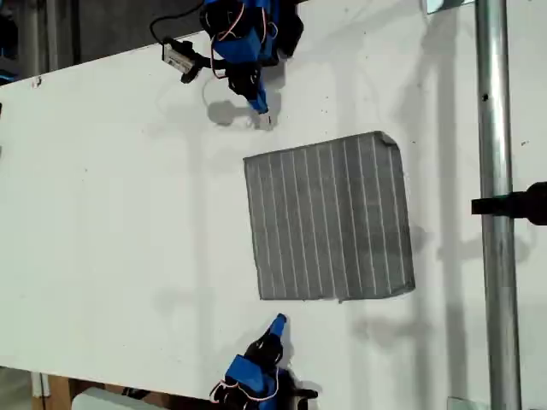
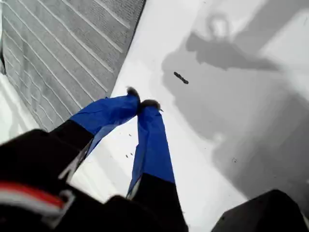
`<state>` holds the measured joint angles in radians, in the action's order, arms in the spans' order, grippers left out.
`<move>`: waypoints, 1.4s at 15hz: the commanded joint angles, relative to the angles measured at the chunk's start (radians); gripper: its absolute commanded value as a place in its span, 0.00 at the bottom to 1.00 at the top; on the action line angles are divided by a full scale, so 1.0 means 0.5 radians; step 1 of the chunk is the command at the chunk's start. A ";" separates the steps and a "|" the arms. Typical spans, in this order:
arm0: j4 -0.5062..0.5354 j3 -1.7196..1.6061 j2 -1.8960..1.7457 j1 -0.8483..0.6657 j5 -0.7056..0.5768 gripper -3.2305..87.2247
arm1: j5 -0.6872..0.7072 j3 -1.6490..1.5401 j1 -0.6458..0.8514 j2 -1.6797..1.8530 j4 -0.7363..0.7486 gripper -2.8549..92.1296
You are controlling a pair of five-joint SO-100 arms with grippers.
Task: Grasp corners of a towel and fold twice.
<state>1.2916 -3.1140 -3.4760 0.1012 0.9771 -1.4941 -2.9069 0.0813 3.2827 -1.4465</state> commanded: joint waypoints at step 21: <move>-0.028 0.025 -0.003 -0.476 0.807 0.00 | 0.086 0.055 1.341 0.028 0.141 0.03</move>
<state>1.2916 -3.1140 -3.4760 -0.1442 1.3852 -1.4680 -2.9069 0.8989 3.2950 -1.4358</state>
